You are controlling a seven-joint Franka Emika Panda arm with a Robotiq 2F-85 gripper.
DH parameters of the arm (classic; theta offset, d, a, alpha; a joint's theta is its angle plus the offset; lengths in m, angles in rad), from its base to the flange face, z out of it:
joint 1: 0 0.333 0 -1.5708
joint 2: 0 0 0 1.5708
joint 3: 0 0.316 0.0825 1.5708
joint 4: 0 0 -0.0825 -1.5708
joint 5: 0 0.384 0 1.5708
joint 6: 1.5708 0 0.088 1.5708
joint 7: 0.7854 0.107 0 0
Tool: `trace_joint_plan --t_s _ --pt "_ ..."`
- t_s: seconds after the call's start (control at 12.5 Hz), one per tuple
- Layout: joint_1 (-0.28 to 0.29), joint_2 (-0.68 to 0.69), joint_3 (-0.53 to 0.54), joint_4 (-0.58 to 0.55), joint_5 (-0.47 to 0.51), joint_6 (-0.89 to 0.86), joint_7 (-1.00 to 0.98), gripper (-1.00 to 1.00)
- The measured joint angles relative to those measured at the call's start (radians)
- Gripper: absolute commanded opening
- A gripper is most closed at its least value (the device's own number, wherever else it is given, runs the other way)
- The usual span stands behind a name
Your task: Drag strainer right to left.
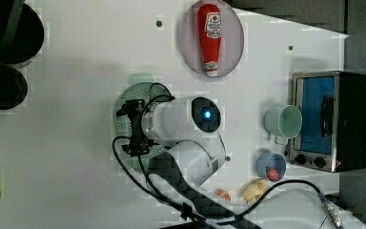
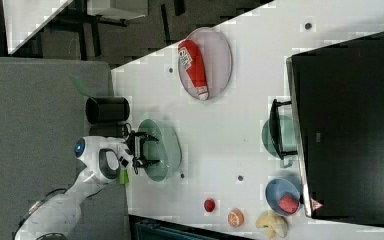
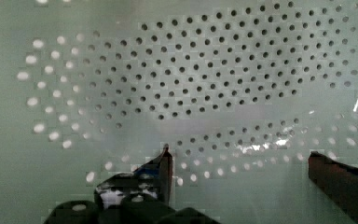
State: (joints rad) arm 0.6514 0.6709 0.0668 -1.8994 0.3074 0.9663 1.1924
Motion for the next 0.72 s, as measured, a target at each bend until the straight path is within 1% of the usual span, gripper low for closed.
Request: trace_joint_plan --t_s 0.24,0.32,0.4,0.48,0.72 --pt "0.035 -0.001 0.004 0.021 -0.002 0.038 0.057 1.0" --pt "0.047 0.0 0.003 0.027 -0.03 0.037 0.054 1.0" --pt "0.056 -0.002 0.001 0.036 -0.046 0.005 0.044 1.0" --pt "0.064 -0.016 -0.006 0.035 -0.046 -0.066 0.018 1.0" --pt "0.09 -0.139 -0.088 0.004 -0.164 -0.28 -0.141 1.0"
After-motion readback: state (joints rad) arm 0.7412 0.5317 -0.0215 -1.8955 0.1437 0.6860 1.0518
